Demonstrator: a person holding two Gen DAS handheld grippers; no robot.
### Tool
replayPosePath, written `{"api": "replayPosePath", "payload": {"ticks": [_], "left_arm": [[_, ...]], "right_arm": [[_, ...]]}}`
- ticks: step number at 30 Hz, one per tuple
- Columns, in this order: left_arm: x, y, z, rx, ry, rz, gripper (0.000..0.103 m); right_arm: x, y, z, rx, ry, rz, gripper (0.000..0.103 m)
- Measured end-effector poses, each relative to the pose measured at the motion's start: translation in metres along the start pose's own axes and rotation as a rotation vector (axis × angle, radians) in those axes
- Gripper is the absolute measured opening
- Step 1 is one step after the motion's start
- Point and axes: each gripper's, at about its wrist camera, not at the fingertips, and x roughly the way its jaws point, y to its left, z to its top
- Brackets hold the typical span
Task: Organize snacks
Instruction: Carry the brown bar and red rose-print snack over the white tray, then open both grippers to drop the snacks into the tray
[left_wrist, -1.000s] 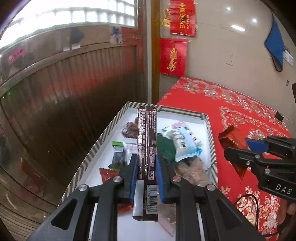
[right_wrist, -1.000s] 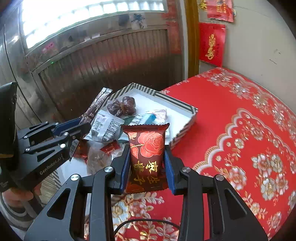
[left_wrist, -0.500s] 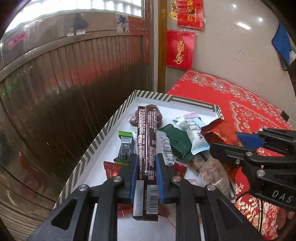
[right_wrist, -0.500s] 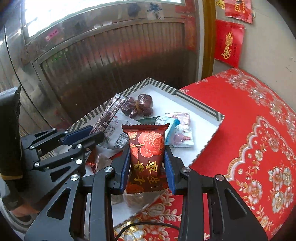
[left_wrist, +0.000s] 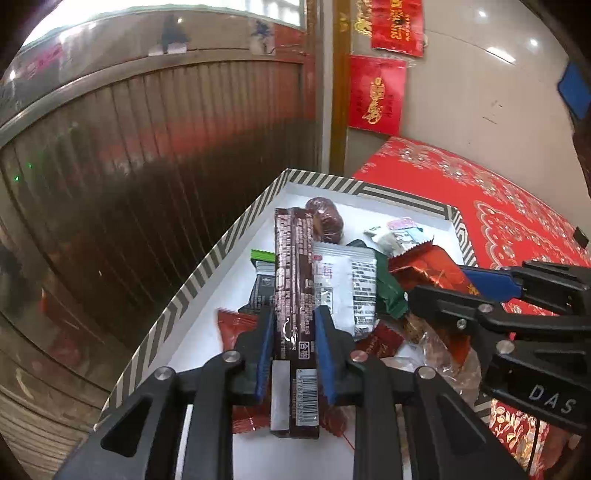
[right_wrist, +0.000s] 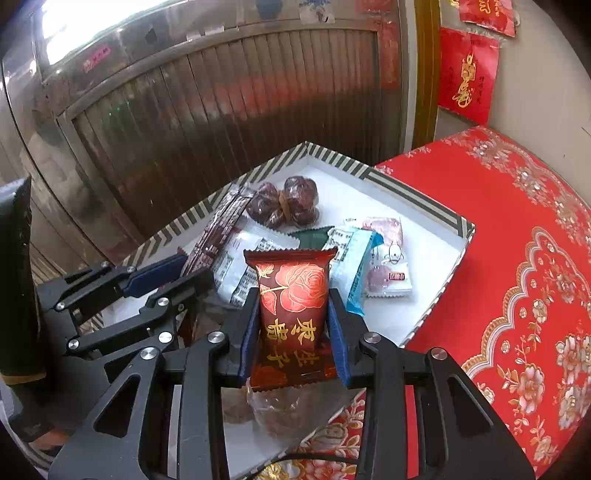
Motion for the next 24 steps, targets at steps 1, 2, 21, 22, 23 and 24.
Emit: {"api": "replayPosePath", "payload": {"ticks": [1, 2, 21, 22, 23, 24], "left_arm": [[0.0, 0.001, -0.001, -0.004, 0.003, 0.008, 0.034], [0.0, 0.001, -0.001, -0.007, 0.004, 0.015, 0.045], [-0.025, -0.007, 0.0, -0.041, -0.106, 0.063, 0.097], [-0.027, -0.011, -0.001, -0.034, -0.114, 0.065, 0.098], [-0.029, -0.015, 0.0, -0.029, -0.119, 0.063, 0.098], [-0.031, -0.017, -0.001, -0.027, -0.125, 0.059, 0.098]], "right_arm": [[0.001, -0.001, 0.001, 0.008, -0.002, 0.005, 0.034], [0.001, -0.002, 0.001, 0.015, -0.004, 0.009, 0.035], [-0.065, -0.01, -0.024, 0.057, -0.204, -0.164, 0.06], [-0.067, -0.011, -0.026, 0.06, -0.206, -0.172, 0.06], [-0.07, -0.014, -0.03, 0.066, -0.212, -0.184, 0.06], [-0.072, -0.016, -0.034, 0.07, -0.218, -0.196, 0.06]]}}
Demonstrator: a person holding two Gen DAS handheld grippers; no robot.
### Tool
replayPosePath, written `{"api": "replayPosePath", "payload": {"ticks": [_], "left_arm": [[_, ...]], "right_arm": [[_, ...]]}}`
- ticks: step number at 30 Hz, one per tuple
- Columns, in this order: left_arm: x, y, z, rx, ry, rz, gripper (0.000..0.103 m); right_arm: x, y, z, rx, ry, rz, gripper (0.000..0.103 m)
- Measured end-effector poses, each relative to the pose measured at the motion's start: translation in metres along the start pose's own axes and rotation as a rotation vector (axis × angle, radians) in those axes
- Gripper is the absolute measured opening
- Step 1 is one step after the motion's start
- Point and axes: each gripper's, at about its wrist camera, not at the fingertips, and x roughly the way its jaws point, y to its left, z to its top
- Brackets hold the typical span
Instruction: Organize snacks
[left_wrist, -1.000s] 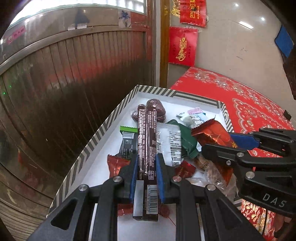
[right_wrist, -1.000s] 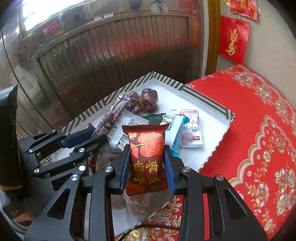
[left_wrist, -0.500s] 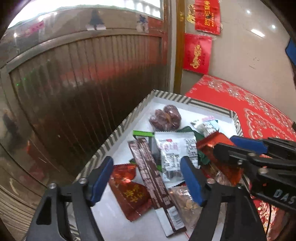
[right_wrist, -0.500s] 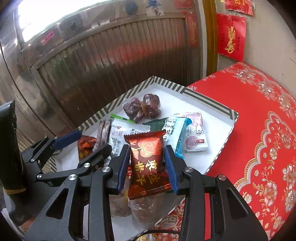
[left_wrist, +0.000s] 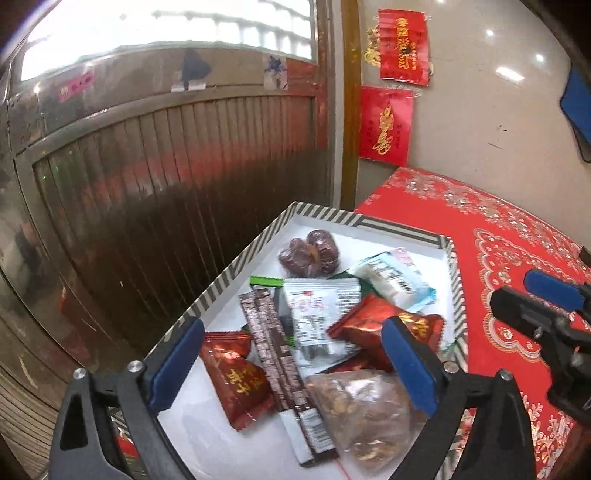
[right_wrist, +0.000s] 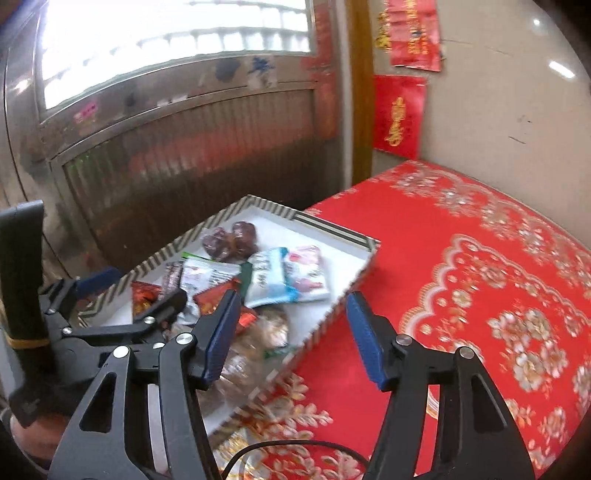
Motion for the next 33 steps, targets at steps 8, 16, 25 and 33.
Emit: {"api": "replayPosePath", "payload": {"ticks": [8, 16, 25, 33], "left_arm": [[-0.011, -0.012, -0.003, 0.017, -0.027, 0.023, 0.101], [-0.009, -0.018, -0.006, 0.031, -0.001, 0.039, 0.101], [-0.007, -0.01, -0.008, 0.012, -0.021, 0.047, 0.101], [-0.014, -0.006, -0.006, 0.028, -0.071, 0.065, 0.103]], "right_arm": [[-0.01, -0.005, -0.018, -0.009, -0.024, -0.027, 0.06], [-0.01, -0.004, -0.03, -0.013, -0.022, -0.012, 0.06], [-0.003, -0.001, -0.031, -0.012, -0.006, -0.005, 0.06], [0.001, -0.001, -0.031, -0.004, 0.002, 0.0, 0.06]]}}
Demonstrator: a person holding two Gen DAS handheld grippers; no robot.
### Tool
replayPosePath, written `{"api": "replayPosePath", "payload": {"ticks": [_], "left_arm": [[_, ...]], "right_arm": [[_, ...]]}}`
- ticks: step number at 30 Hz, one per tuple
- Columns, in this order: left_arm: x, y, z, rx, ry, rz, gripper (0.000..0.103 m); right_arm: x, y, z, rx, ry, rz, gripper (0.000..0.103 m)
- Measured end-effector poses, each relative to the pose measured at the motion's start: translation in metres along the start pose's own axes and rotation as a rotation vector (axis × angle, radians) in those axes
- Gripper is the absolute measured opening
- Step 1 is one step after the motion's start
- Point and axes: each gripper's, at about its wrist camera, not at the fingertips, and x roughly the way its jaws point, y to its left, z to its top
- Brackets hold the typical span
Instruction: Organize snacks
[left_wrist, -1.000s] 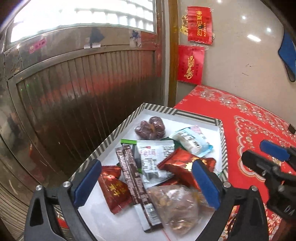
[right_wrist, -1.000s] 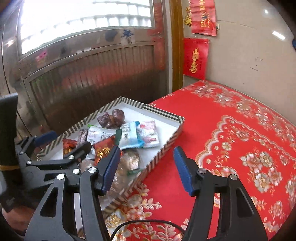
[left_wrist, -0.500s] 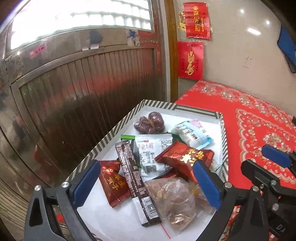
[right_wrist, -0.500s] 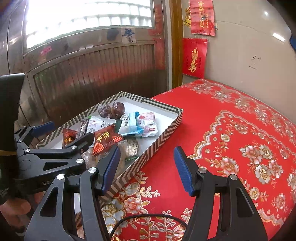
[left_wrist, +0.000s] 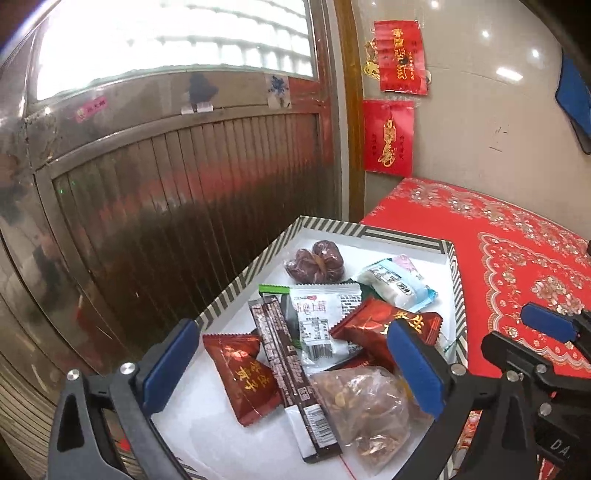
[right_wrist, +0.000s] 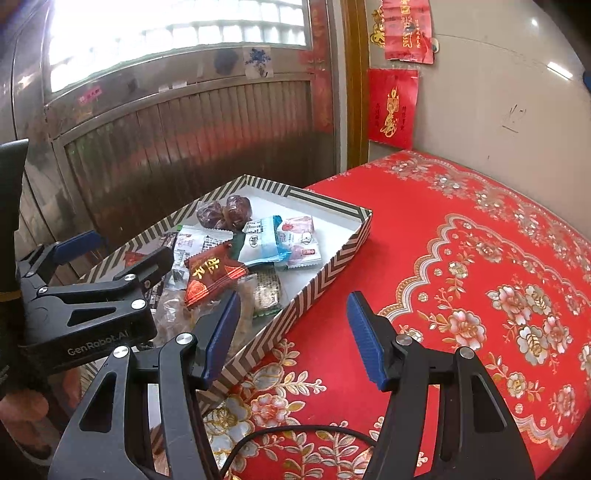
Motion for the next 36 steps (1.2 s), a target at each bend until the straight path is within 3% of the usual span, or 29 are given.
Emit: {"api": "replayPosePath", "payload": {"ticks": [7, 21, 36], "left_arm": [[0.006, 0.0, -0.002, 0.03, 0.029, 0.043, 0.103], [0.011, 0.005, -0.002, 0.028, 0.053, 0.009, 0.103], [0.01, 0.008, 0.0, 0.025, 0.026, 0.016, 0.103]], "right_arm": [[0.002, 0.004, 0.0, -0.012, 0.004, -0.007, 0.06], [0.007, 0.012, 0.0, -0.028, 0.017, -0.006, 0.06], [0.01, 0.014, 0.0, -0.028, 0.031, -0.012, 0.06]]}}
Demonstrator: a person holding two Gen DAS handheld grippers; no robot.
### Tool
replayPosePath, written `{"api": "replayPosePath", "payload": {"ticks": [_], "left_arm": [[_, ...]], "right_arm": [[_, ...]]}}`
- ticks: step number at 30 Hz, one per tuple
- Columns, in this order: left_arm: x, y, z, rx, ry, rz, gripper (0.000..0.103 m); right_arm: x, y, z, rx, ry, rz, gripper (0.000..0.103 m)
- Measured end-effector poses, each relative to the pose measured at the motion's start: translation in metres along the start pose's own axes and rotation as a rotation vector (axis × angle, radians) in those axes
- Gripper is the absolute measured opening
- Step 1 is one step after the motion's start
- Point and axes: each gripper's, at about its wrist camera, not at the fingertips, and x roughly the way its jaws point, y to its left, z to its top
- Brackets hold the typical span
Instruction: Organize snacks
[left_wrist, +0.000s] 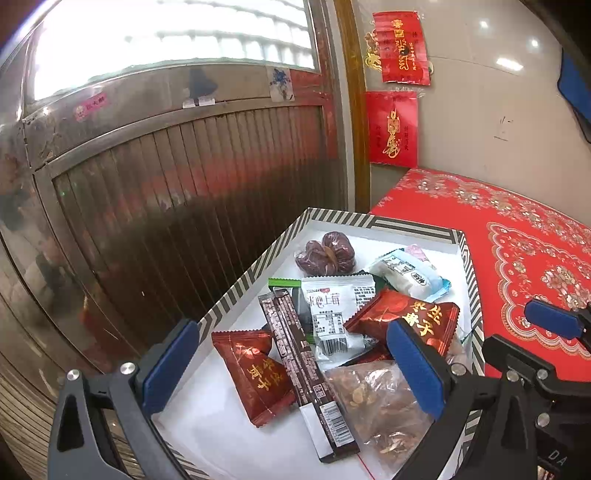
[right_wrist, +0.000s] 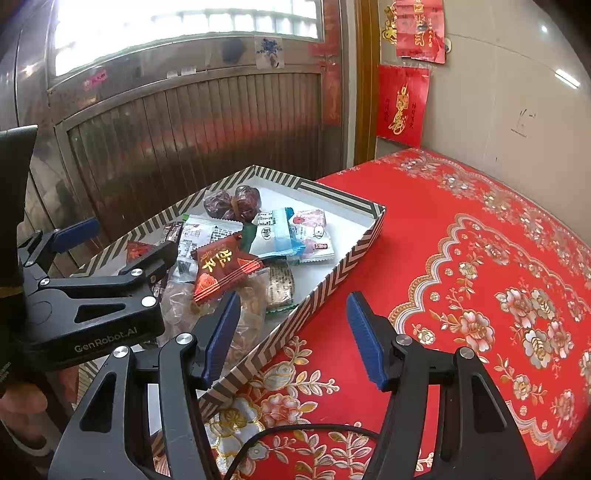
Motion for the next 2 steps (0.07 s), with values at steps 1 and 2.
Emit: {"api": "replayPosePath", "payload": {"ticks": [1, 2], "left_arm": [[0.0003, 0.0, 0.0002, 0.0, 0.002, -0.002, 0.103], [0.0007, -0.0001, 0.0002, 0.0, 0.005, -0.003, 0.103]], "right_arm": [[-0.0006, -0.0002, -0.0006, 0.0, -0.001, 0.003, 0.06], [-0.0008, -0.0003, -0.0008, 0.001, -0.002, 0.003, 0.06]]}}
